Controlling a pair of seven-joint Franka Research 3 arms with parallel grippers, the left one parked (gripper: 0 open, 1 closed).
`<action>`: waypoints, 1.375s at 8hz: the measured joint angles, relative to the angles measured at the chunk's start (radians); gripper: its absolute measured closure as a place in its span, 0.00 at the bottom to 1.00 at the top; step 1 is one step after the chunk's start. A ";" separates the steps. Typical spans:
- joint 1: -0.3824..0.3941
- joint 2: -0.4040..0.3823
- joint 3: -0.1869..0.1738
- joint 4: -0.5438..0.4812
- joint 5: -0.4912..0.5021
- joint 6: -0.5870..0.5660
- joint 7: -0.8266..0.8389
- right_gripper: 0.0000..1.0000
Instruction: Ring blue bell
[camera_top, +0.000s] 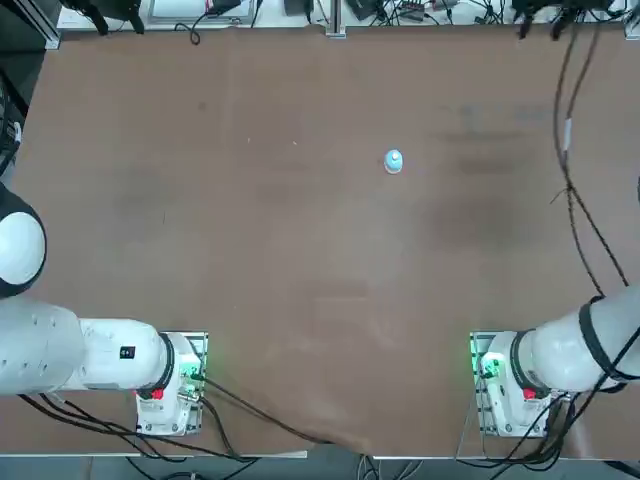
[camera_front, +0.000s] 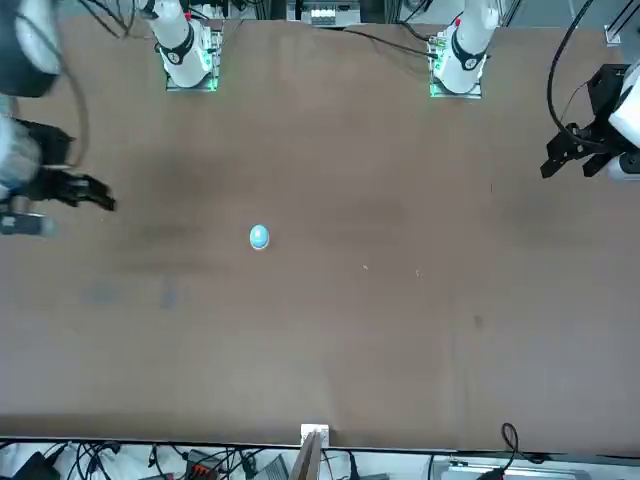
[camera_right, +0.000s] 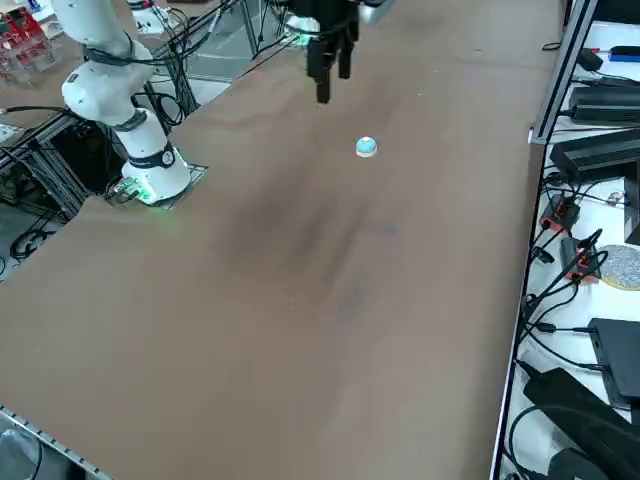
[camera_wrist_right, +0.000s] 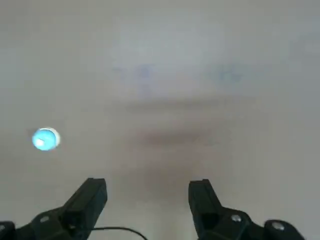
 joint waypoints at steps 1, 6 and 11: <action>-0.029 -0.002 -0.002 0.022 -0.001 -0.012 -0.024 0.00; -0.043 -0.074 0.016 -0.010 -0.036 -0.041 -0.043 0.00; -0.039 -0.257 0.042 -0.238 -0.059 0.013 -0.094 0.00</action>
